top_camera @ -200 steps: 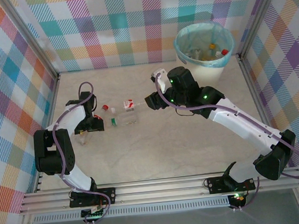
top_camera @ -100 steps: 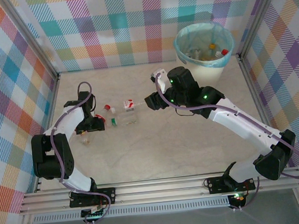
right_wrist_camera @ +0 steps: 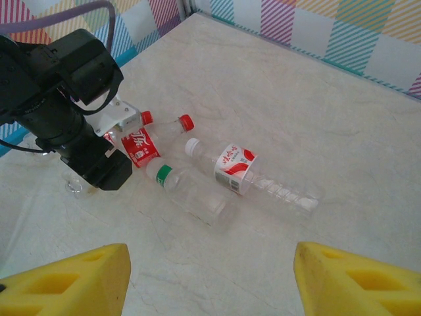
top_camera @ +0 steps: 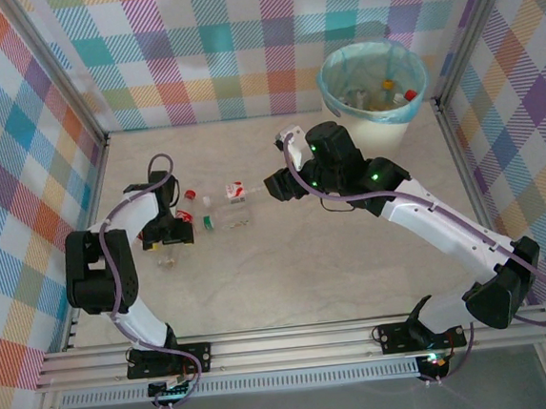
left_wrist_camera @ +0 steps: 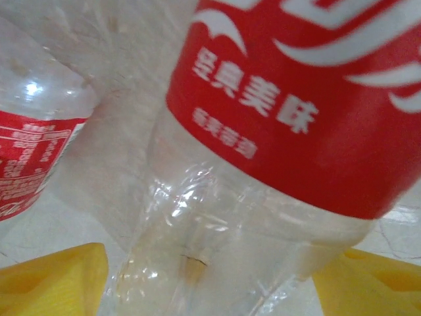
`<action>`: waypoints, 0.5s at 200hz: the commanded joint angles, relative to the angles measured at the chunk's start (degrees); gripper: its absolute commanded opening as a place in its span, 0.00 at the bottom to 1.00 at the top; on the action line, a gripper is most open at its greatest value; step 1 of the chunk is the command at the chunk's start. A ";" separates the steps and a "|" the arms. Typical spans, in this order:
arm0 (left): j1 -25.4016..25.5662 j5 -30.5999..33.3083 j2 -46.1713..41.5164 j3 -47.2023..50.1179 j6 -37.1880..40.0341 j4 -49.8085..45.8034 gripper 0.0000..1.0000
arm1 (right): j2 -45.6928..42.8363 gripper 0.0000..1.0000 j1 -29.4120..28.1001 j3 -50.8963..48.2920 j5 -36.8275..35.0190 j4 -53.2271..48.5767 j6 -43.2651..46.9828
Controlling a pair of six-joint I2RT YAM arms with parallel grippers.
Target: Put the plastic bottles in the bin
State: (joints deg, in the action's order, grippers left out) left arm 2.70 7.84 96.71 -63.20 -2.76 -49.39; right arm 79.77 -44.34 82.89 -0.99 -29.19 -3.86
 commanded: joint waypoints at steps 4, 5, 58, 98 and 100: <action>-0.37 -1.43 0.57 0.92 0.24 -1.15 0.77 | -0.25 0.67 -0.30 -0.15 0.38 0.53 0.39; -0.39 -1.51 0.58 0.95 0.23 -1.15 0.77 | -0.24 0.67 -0.31 -0.17 0.38 0.53 0.37; -0.25 -2.86 0.66 1.15 0.70 -1.31 0.67 | 0.30 0.67 -0.27 0.35 0.64 0.43 0.52; 0.24 -3.38 -2.08 1.52 0.87 -1.59 0.58 | -0.39 0.66 -0.31 0.55 0.64 -0.09 0.35; 0.30 -3.36 -2.34 1.57 0.84 -1.59 0.57 | -0.47 0.66 -0.27 0.59 0.64 -0.06 0.35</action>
State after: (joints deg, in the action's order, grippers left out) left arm 2.72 5.41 96.95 -62.72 -2.07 -49.41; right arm 79.79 -44.34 82.89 -0.99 -29.28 -3.84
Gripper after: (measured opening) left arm 0.592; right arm 0.667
